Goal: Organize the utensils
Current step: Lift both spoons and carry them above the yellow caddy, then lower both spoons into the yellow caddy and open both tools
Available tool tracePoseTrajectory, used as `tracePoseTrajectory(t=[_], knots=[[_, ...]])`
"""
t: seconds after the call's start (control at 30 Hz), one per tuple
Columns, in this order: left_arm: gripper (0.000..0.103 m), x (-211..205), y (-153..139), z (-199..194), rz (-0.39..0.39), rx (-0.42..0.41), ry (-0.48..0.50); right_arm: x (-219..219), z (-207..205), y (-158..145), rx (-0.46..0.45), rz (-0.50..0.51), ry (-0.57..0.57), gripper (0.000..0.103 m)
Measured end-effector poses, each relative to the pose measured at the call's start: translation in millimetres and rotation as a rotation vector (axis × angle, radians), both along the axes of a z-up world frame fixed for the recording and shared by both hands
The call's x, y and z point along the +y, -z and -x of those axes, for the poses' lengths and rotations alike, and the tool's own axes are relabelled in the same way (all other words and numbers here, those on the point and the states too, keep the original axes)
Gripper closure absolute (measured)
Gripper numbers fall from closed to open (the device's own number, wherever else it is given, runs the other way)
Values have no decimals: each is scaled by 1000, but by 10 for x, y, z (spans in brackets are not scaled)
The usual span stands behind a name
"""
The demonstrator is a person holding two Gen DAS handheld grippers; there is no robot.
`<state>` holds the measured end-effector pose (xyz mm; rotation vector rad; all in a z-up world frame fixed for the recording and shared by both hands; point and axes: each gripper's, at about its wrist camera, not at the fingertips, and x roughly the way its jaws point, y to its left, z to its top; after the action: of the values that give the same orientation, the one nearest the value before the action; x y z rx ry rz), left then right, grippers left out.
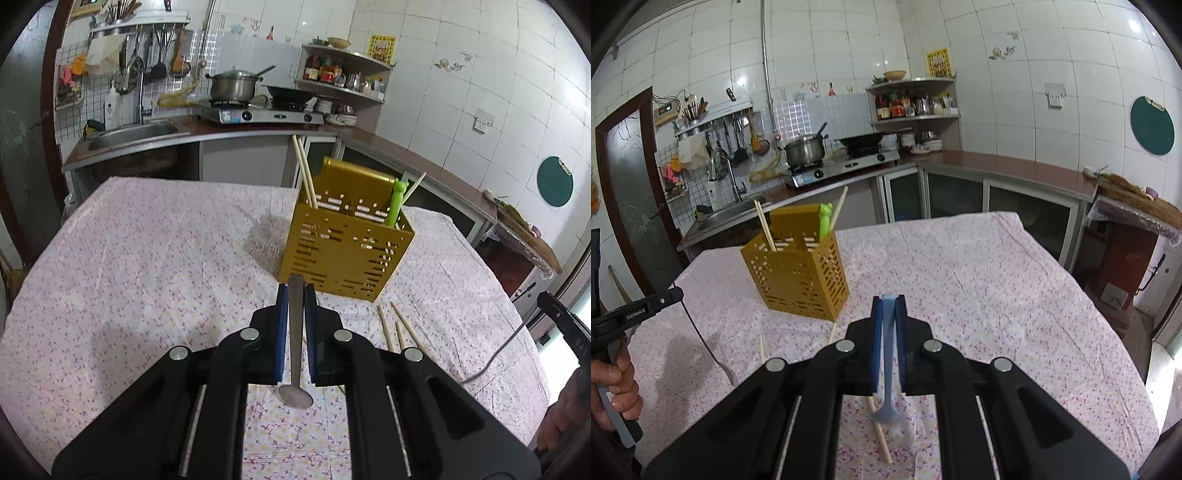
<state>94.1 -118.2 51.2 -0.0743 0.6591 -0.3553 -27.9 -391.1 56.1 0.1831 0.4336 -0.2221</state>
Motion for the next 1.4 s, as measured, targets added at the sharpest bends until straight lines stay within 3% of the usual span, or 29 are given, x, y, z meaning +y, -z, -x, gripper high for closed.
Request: tracePoseTrajectory(t=[0.2,1.17,1.3,1.4], knots=[[96,44,-145,57,2,-38,3,63,92,-169,-46,22,3,96],[96,90,-390,52,-5,-95,13,197,32,-424,-80,57,-41,96],[96,85,-521,-39,25,-95,32,243,-48,-524,-88,69,-58,96],[96,67,-729,-71,21,-149,40,286,-127,-643,-103,81,-76,96]])
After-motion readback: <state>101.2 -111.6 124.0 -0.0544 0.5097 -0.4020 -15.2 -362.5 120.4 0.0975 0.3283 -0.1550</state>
